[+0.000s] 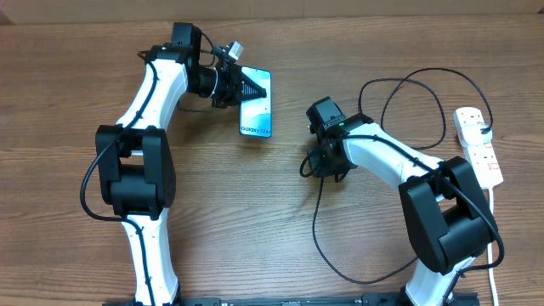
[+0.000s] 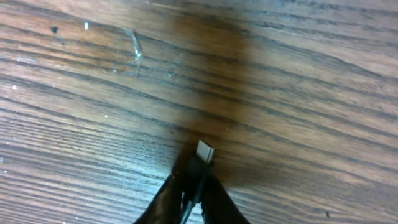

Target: Plug charger to phone and switch on socket

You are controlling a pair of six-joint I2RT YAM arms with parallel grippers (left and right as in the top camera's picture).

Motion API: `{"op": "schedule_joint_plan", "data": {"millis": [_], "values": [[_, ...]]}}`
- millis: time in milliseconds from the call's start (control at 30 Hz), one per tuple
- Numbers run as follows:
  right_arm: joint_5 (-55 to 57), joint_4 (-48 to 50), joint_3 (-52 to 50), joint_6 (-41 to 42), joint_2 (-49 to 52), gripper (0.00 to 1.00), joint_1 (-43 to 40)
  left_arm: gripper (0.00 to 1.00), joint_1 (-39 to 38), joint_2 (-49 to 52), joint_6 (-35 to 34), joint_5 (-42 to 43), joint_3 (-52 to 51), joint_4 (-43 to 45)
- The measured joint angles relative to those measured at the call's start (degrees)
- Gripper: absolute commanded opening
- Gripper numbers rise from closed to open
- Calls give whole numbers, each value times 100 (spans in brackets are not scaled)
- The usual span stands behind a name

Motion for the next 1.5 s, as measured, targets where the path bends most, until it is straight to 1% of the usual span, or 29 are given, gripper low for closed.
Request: {"op": "schedule_joint_plan", "data": {"millis": [67, 333, 533, 667, 800, 933, 967, 1067, 1200, 1500], "values": [[-24, 9, 0, -2, 0, 3, 0, 4, 0, 0, 2, 0, 0, 0], [-39, 7, 0, 4, 0, 4, -2, 4, 0, 0, 24, 0, 0, -76], [-42, 46, -2, 0, 0, 4, 0, 4, -2, 0, 284, 0, 0, -114], [-44, 50, -4, 0, 0, 4, -9, 4, -2, 0, 304, 24, 0, -289], [-223, 22, -7, -33, -22, 4, -85, 4, -2, 0, 332, 474, 0, -225], [-949, 20, -9, -240, -208, 4, -323, 4, -2, 0, 348, 1469, -2, 341], [-1145, 42, -9, -275, -326, 4, -391, 4, -2, 0, 339, 1766, -2, 503], [-1912, 68, -11, -446, -811, 4, -621, 4, -2, 0, 210, 2277, 0, 726], [-3029, 59, -11, -822, -1191, 4, -828, 4, -2, 0, -72, 2588, -2, 772], [-5431, 57, -11, -1683, -1204, 4, -870, 4, -39, 0, -839, 2771, -2, 782]]}}
